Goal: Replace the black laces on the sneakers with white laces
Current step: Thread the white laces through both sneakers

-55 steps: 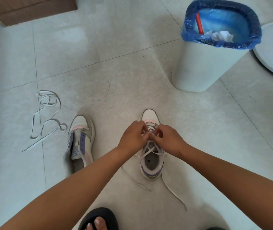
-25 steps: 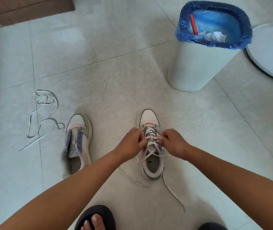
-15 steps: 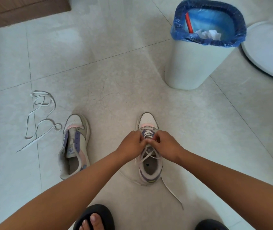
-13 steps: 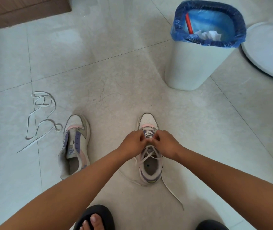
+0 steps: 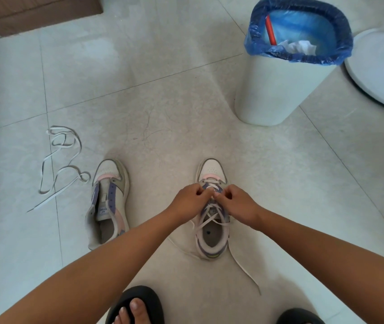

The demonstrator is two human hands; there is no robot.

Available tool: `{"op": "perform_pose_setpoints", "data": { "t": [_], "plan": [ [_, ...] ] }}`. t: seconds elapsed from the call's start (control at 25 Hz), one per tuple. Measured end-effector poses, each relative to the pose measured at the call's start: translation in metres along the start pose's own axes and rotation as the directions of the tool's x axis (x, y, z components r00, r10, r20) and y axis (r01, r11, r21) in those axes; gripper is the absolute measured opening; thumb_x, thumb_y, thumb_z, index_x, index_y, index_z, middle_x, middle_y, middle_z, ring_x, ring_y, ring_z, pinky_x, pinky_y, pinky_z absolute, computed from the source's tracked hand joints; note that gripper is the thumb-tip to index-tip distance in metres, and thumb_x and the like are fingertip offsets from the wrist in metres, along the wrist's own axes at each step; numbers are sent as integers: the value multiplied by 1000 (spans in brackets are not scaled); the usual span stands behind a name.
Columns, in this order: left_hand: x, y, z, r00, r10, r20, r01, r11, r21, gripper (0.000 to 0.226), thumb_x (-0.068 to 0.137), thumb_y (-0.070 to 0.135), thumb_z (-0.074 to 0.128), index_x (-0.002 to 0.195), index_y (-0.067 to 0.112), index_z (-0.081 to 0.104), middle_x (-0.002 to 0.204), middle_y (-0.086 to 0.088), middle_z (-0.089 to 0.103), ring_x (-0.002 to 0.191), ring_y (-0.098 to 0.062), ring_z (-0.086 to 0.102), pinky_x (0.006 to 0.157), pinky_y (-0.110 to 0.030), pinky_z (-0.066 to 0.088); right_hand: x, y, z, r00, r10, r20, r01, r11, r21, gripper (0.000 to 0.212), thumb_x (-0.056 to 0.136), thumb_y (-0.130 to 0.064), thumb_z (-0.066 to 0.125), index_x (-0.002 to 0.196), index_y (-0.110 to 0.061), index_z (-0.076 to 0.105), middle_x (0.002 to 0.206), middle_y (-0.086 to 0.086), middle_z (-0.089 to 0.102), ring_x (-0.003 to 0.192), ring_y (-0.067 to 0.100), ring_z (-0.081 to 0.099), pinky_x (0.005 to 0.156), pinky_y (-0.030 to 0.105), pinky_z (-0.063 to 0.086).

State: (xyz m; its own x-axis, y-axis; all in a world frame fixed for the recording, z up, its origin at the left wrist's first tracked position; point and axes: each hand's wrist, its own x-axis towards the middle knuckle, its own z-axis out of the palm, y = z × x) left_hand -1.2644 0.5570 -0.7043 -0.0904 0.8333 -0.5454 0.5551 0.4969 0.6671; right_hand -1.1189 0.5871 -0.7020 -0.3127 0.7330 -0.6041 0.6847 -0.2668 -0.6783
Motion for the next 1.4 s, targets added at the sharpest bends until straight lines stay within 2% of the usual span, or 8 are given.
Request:
{"op": "perform_pose_setpoints", "data": {
  "t": [0.16, 0.28, 0.36, 0.6, 0.88, 1.08, 1.24, 1.4],
  "plan": [
    [12, 10, -6, 989, 96, 114, -120, 966, 228, 27, 96, 22, 47, 69, 17, 42, 72, 1, 48, 74, -19, 48, 66, -31, 37, 4, -3, -5, 996, -9, 92, 6, 999, 38, 22, 95, -24, 54, 74, -18, 50, 73, 0, 52, 66, 11, 47, 64, 23, 40],
    [3, 1, -6, 995, 37, 88, -14, 969, -248, 19, 97, 21, 46, 79, 15, 48, 78, -2, 55, 72, -16, 52, 69, -31, 48, -3, 6, -6, 982, 136, 129, -187, 716, 672, 17, 99, -16, 46, 86, -13, 55, 79, 3, 60, 71, 14, 55, 67, 26, 46],
    [-2, -5, -3, 999, 16, 35, -5, 958, -288, 20, 97, 23, 48, 78, 17, 50, 78, -1, 56, 69, -12, 52, 67, -27, 47, -5, 12, -4, 979, 149, 142, -205, 640, 741, 16, 99, -16, 46, 87, -12, 56, 78, 3, 62, 70, 13, 57, 66, 25, 47],
    [11, 8, -4, 996, 37, 79, -47, 991, 129, 33, 93, 33, 51, 65, 18, 44, 66, 3, 48, 65, -15, 47, 60, -28, 38, 1, -4, -7, 983, 110, 147, -133, 979, 157, 20, 95, -29, 53, 84, -12, 55, 80, 4, 58, 73, 15, 54, 65, 25, 45],
    [6, -8, -1, 995, -59, 77, 69, 988, -135, 23, 98, 27, 46, 82, 12, 52, 79, -7, 59, 69, -18, 55, 78, -41, 50, -6, 9, -2, 953, 231, 195, -302, 718, 627, 10, 97, -16, 51, 91, -10, 56, 79, 4, 60, 71, 13, 55, 64, 26, 46],
    [-5, -9, -10, 995, -27, -91, 23, 999, -39, 24, 95, 38, 48, 80, 20, 50, 75, 6, 55, 66, -7, 50, 58, -17, 43, -18, 7, -9, 982, 104, -155, -86, 989, 117, 14, 92, -30, 59, 93, -20, 48, 82, -2, 54, 71, 9, 52, 62, 20, 44],
    [-29, -4, -9, 973, 222, 56, -229, 946, 229, 11, 90, 33, 58, 85, 24, 55, 83, 8, 52, 70, -3, 48, 58, -13, 34, -41, 2, 3, 998, -44, -51, 39, 994, -107, 16, 86, -34, 65, 82, -25, 51, 79, -7, 55, 67, 6, 49, 56, 18, 35],
    [-29, 12, 0, 967, 208, 146, -251, 880, 404, 13, 90, 18, 55, 99, 9, 57, 104, -8, 54, 92, -20, 54, 78, -28, 42, -40, -10, 11, 997, -59, -40, 47, 967, -252, 12, 86, -19, 63, 82, -15, 52, 84, 2, 54, 71, 15, 49, 62, 25, 38]
  ]
}}
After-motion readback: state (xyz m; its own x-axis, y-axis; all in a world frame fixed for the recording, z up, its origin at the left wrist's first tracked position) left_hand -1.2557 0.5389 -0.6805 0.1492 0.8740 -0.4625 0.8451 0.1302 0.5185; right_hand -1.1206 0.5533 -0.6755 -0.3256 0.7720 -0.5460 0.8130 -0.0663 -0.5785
